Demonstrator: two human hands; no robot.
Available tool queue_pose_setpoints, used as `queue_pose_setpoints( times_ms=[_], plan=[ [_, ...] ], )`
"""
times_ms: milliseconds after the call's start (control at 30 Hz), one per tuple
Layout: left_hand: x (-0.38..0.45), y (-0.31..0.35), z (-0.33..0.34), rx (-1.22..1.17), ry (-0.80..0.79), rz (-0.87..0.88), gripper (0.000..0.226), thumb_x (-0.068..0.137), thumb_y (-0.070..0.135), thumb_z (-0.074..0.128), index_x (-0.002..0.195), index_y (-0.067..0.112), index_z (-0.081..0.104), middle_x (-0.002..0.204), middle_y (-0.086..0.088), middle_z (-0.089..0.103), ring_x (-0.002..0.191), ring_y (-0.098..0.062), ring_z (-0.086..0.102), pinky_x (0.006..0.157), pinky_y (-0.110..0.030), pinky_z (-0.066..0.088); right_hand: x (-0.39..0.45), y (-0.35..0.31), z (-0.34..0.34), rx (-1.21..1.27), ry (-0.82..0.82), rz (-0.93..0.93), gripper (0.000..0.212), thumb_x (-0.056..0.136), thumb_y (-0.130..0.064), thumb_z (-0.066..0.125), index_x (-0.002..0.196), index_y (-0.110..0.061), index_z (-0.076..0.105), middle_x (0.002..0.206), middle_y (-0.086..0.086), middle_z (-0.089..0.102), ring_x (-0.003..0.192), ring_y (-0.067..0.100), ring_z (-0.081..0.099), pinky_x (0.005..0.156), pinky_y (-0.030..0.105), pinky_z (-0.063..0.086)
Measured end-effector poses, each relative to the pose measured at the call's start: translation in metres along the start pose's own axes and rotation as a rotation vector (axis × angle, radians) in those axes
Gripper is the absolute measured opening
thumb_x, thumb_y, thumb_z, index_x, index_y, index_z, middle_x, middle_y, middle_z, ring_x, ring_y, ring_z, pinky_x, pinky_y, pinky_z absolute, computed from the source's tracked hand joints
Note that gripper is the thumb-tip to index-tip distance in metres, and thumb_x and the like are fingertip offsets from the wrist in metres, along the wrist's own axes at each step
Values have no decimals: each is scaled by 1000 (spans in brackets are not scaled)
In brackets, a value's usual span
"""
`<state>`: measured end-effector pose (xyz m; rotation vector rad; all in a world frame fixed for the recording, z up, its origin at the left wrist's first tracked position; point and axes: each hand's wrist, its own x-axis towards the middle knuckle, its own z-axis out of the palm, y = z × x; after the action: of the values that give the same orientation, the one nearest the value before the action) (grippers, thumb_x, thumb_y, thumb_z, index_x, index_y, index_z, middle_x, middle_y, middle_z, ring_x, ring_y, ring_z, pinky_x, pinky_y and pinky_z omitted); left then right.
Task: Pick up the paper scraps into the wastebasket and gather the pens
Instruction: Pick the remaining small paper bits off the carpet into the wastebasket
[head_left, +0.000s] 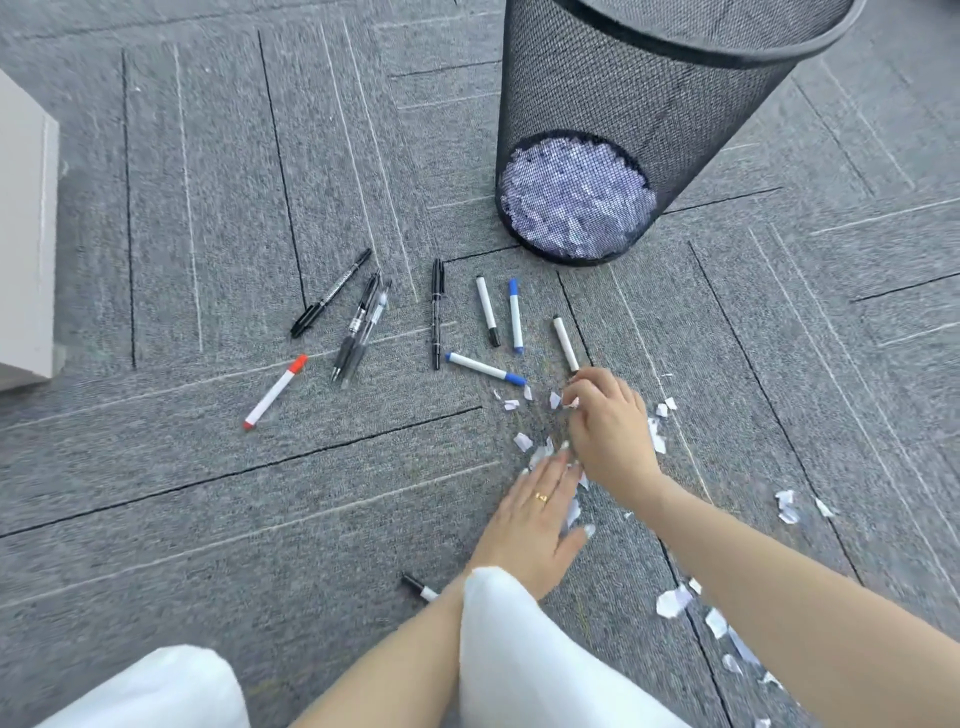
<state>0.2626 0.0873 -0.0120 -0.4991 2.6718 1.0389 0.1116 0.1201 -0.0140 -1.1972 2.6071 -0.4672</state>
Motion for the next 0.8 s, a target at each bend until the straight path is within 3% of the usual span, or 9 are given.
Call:
queue_pose_setpoints(
  times_ms=[133,233,300,367,500,600,667,733,800],
  plan=[
    [19,-20,-22,-89,276,-187,55,94,38,18,145,17,23,157,3,6,144,-13,0,118,-34,-6,6,-5,-5,25,-171,-112,45,89,0,40,129,-18,50,142,-5,41,129,16,39,109,32,24],
    [28,-41,-31,10,205,-303,58,98,38,27,149,18,6,156,1,-9,143,-14,-12,114,-34,-12,2,-6,-5,-11,-309,-213,54,86,7,38,134,-18,46,145,-5,39,134,15,34,112,27,18],
    [29,-41,-32,46,116,-212,57,99,39,25,149,21,4,156,3,-9,143,-13,-14,112,-33,-15,-5,-3,-6,-13,-291,-170,46,88,6,39,124,-16,56,138,-4,47,128,16,40,110,28,28],
    [26,-33,-32,29,62,-52,51,99,31,28,148,20,15,157,5,8,144,-10,-1,113,-28,-11,-9,0,-8,35,-185,-72,38,88,5,42,116,-13,60,129,-1,52,118,17,47,99,26,37],
    [22,-25,-33,-175,224,13,40,91,14,34,128,9,47,144,-6,40,136,-19,32,116,-39,18,0,0,2,26,-170,-204,49,81,6,46,127,-11,52,135,4,49,123,24,45,103,35,36],
    [25,-31,-34,-95,221,-77,43,94,21,36,136,12,38,152,-3,26,142,-17,17,118,-41,8,-12,1,8,-11,-251,-295,41,79,1,49,117,-10,61,128,5,56,118,26,51,101,44,40],
    [31,-35,-38,35,101,-108,56,97,32,33,148,17,14,157,3,6,144,-13,0,115,-34,-8,-32,6,6,26,-124,-259,32,78,-1,49,102,-12,67,113,5,63,102,28,59,88,45,47],
    [44,-35,-41,102,50,-147,62,98,39,29,149,20,0,157,5,-5,144,-14,-8,112,-33,-12,-42,14,-2,116,46,-112,31,79,1,50,101,-13,67,112,4,61,100,26,57,87,37,43],
    [54,-30,-41,101,43,-190,62,98,41,27,148,21,-2,156,3,-8,143,-15,-10,111,-33,-12,-33,27,-11,198,150,153,37,85,1,49,117,-14,59,126,2,52,116,19,46,99,32,34]
  ],
)
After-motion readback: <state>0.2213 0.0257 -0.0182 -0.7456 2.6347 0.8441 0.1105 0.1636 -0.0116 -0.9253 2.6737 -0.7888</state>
